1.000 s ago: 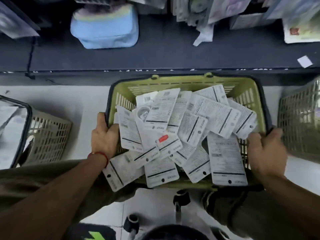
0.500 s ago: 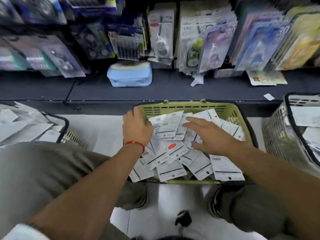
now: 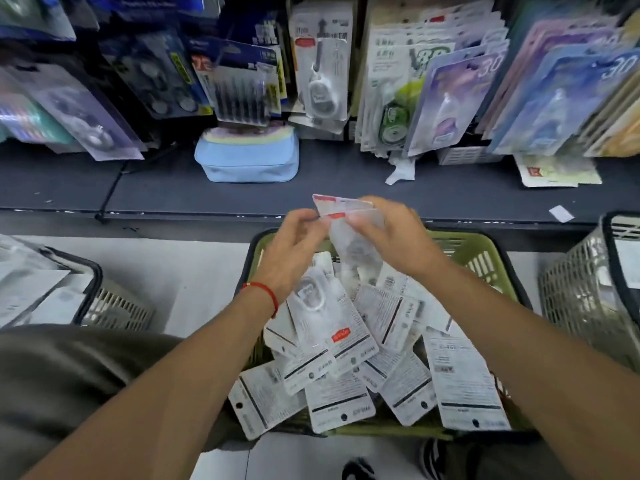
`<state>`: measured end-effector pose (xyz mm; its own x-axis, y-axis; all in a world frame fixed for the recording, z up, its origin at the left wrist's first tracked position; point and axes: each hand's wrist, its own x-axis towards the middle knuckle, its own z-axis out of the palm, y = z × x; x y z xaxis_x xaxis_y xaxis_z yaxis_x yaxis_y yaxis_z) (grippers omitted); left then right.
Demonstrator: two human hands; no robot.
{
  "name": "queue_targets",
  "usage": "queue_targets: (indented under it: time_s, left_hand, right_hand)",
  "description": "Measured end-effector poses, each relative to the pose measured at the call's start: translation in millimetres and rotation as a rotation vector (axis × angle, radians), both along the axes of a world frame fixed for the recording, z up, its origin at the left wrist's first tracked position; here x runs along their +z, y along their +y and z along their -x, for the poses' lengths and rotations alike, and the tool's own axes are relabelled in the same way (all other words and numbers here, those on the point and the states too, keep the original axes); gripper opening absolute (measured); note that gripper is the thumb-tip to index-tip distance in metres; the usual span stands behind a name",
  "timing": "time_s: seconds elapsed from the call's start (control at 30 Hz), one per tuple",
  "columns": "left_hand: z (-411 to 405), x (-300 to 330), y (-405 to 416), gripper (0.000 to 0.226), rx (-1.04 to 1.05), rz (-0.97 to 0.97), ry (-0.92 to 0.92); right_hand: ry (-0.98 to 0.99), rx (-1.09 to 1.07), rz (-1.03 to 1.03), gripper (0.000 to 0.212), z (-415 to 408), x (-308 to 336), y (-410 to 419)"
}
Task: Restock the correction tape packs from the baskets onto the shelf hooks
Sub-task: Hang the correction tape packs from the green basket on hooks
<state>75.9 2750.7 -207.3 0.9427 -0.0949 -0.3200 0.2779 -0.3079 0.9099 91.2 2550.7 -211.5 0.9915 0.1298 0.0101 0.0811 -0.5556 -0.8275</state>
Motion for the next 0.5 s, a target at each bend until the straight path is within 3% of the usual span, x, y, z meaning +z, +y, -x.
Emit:
queue_targets:
  time_s: [0.07,0.2,0.3,0.4,0.5]
  left_hand:
    - [-5,5,-4,0.067,-0.133,-0.05,-0.037]
    - [-13,21,0,0.096,-0.177,-0.019,-0.096]
    - [-13,25,14,0.072,-0.197,0.126,0.054]
    - [-5,15,29,0.051,-0.138,0.07,0.112]
    - [2,4,42,0.052,-0.053,0.067,0.17]
  right_hand:
    - [0.023,-0.06,-0.231,0.01,-10,21,-4]
    - [0.132,-0.075,-0.456,0.016,-17,49,-5]
    - [0.235,-0.084,-0.433,0.031,-11,46,1]
    - [0.412,-0.17,-0.125,0.075,8,27,-4]
    - [0.463,-0.048,0.586,0.056,40,-12,-23]
